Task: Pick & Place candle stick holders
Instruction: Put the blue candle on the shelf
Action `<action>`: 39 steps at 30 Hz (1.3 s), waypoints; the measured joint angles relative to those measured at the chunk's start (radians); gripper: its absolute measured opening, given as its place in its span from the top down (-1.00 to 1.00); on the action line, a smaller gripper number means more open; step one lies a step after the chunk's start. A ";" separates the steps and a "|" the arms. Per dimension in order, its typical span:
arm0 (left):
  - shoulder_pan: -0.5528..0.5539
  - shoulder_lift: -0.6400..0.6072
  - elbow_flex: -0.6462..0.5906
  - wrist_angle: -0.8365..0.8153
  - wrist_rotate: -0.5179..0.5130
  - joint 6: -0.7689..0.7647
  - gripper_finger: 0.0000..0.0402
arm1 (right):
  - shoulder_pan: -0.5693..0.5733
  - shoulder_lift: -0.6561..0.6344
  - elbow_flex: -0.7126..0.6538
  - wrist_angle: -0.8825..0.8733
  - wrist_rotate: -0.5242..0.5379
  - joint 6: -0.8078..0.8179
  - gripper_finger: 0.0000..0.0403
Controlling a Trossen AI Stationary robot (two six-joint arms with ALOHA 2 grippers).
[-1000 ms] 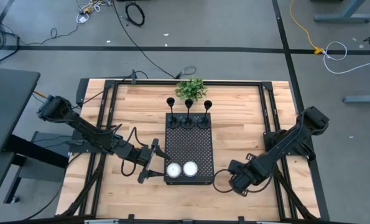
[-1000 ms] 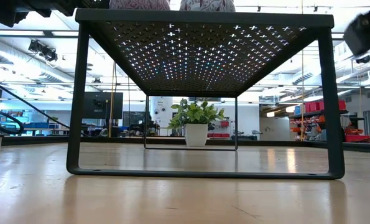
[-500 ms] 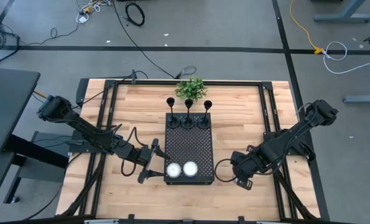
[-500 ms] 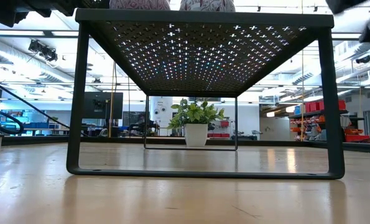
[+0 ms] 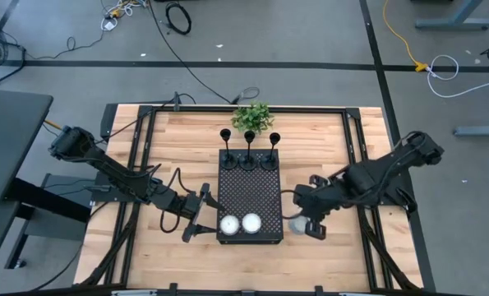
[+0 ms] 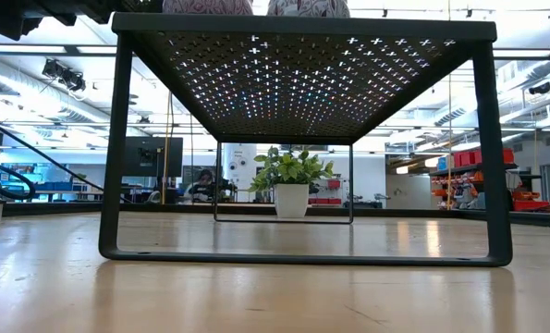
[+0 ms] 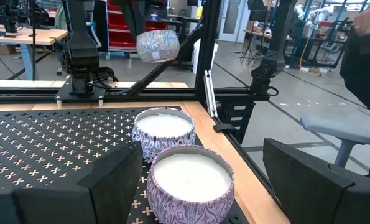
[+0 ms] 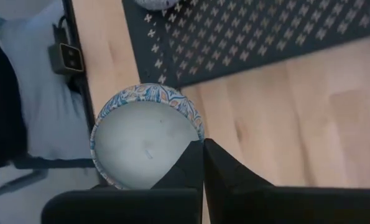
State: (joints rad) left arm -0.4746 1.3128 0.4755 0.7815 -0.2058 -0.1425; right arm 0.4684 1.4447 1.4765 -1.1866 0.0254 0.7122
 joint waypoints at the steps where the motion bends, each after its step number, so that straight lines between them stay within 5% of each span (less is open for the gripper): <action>1: 0.000 0.000 0.000 0.000 0.000 0.000 -0.64 | -0.009 0.017 0.019 -0.012 -0.001 -0.028 1.00; 14: 0.000 0.000 0.000 0.002 0.000 0.000 -0.64 | -0.124 0.225 0.241 -0.091 -0.068 -0.280 1.00; 39: 0.000 0.000 0.000 -0.006 0.000 0.000 -0.64 | -0.190 0.380 0.246 -0.058 -0.148 -0.354 1.00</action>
State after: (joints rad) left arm -0.4744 1.3128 0.4759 0.7751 -0.2058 -0.1426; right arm 0.2784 1.8252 1.7229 -1.2443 -0.1222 0.3581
